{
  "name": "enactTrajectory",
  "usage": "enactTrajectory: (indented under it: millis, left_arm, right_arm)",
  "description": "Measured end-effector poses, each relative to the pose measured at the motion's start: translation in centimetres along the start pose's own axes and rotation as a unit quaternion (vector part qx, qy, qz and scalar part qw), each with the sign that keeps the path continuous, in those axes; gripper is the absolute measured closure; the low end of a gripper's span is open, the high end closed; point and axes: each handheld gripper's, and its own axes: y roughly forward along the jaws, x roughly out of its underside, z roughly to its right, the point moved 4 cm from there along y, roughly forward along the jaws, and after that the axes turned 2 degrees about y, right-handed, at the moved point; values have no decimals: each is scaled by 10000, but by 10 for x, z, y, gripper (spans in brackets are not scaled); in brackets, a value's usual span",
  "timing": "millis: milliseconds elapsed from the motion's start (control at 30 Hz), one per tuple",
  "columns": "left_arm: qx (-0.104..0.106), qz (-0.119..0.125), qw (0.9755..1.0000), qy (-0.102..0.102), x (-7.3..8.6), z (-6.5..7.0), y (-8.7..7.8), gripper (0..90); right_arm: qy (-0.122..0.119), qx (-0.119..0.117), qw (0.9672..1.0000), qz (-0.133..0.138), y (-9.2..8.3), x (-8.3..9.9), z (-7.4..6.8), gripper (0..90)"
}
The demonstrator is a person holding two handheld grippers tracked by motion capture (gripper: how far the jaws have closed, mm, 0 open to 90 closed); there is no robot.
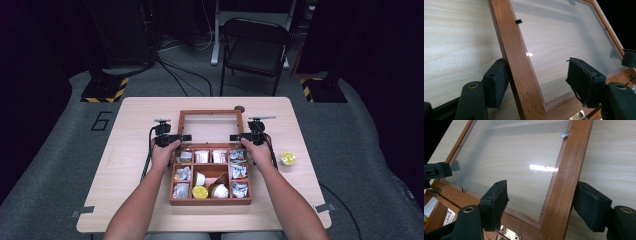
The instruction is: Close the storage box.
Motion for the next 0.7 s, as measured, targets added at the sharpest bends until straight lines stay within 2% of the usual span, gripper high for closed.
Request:
enactTrajectory:
  millis: [33,133,233,267,367,500,700]
  left_arm:
    - [3,8,10000,52,-1,-1,-1,350]
    - [67,79,9999,12,-3,1,-5,355]
    - [90,157,9998,105,-5,2,-7,357]
    - [92,182,9998,31,-5,4,-8,358]
    - [118,278,9994,155,-8,4,-11,366]
    - [156,341,9991,174,-9,7,-14,369]
    - [156,393,9987,269,-10,9,-18,373]
  right_arm:
    - [-3,7,10000,43,-2,-1,-1,299]
    - [-45,15,9999,113,-4,-2,-3,299]
    - [-29,18,9999,168,-7,-3,-5,301]
    - [-64,40,9998,166,-9,-4,-6,301]
    - [-201,130,9996,152,-11,-6,-10,300]
    - [-336,196,9990,226,-14,-8,-14,301]
    - [-380,179,9988,271,-18,-9,-15,305]
